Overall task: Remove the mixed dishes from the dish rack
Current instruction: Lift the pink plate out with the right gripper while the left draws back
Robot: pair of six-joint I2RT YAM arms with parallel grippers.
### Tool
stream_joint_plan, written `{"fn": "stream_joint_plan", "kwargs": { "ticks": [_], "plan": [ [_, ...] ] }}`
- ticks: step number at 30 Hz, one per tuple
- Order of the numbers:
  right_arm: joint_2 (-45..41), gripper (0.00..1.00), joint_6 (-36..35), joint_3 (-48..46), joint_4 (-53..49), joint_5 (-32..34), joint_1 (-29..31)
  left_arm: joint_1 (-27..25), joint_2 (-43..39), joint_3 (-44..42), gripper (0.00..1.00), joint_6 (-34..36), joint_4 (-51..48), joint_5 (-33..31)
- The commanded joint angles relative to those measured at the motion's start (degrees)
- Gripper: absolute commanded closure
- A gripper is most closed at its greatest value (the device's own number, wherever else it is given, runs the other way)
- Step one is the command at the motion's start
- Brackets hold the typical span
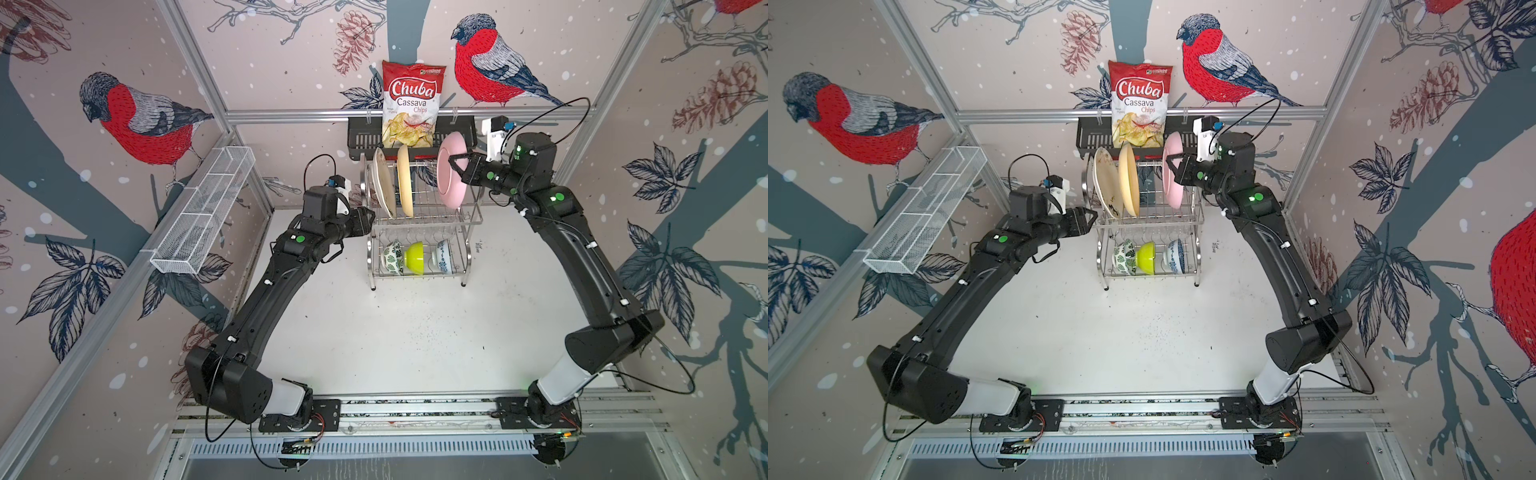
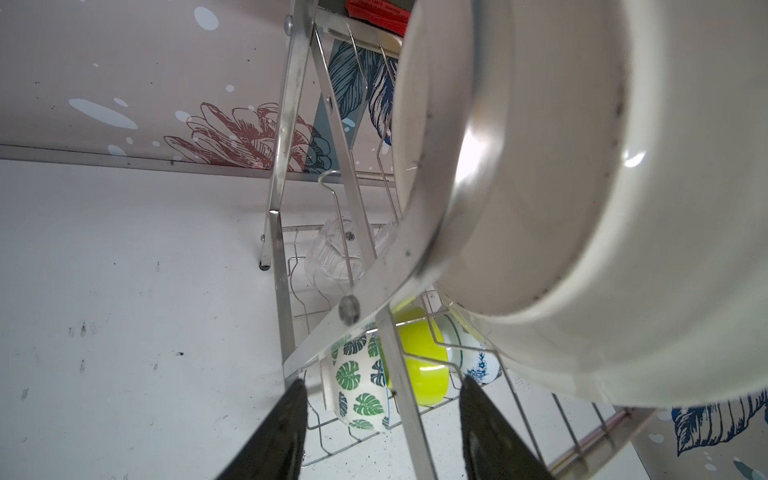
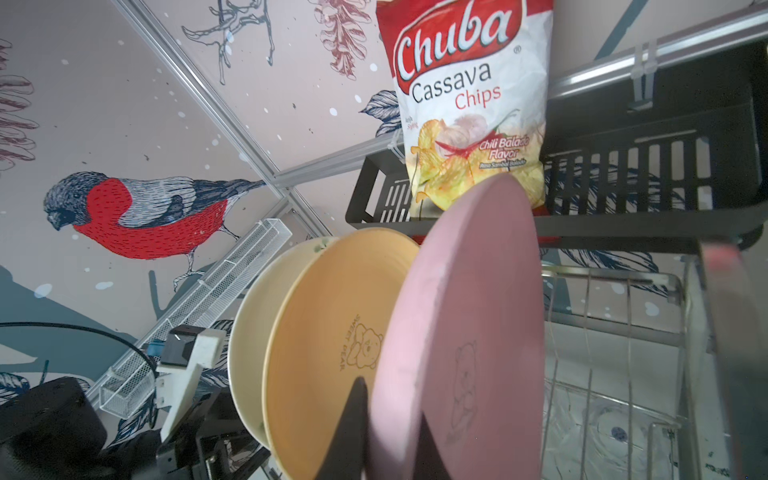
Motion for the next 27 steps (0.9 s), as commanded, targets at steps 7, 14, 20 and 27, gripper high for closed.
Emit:
{"fn": "stream_joint_plan", "kwargs": {
  "ticks": [7, 14, 20, 27],
  "plan": [
    [-3.15, 0.95, 1.14, 2.15, 1.54, -2.65, 1.60, 0.05, -2.29, 0.99, 0.41, -0.30, 0.58, -0.61],
    [-11.99, 0.96, 0.30, -4.65, 1.84, -0.08, 6.16, 0.08, -5.47, 2.89, 0.39, -1.11, -2.36, -4.55],
    [-23.34, 0.98, 2.28, -16.21, 4.75, 3.03, 11.96, 0.26, -9.07, 3.07, 0.38, -3.55, -4.27, -7.01],
    [-35.52, 1.00, 4.46, -28.15, 3.41, 9.31, 23.75, 0.32, -10.21, 3.31, 0.44, -6.97, -6.26, -1.04]
  ]
}}
